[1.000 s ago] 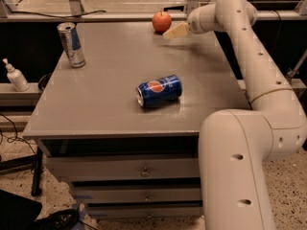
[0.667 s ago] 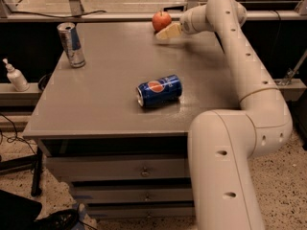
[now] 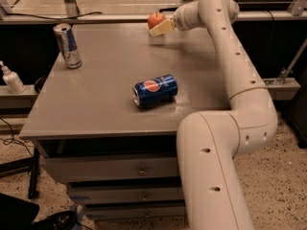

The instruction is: Pick apple

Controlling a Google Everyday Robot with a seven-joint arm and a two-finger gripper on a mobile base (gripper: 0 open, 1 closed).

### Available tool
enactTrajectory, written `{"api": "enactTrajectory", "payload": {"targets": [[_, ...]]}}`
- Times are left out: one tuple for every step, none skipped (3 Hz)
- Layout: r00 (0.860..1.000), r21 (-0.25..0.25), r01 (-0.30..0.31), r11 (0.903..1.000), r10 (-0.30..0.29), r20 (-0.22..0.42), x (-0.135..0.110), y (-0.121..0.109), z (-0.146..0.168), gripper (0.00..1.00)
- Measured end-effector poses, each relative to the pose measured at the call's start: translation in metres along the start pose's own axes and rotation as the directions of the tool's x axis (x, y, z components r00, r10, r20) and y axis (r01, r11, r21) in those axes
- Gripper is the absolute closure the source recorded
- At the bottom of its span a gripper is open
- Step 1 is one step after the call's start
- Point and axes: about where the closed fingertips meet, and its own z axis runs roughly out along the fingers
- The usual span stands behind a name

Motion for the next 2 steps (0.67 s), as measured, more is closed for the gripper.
{"api": "enactTrajectory", "payload": {"targets": [[1.000, -0.015, -0.012, 0.9998, 0.012, 0.015, -0.0063, 0.0111, 0.0133, 0.00], [1.000, -0.036, 0.022, 0.9991, -0.021, 0.004, -0.0044, 0.0133, 0.0056, 0.00]]}}
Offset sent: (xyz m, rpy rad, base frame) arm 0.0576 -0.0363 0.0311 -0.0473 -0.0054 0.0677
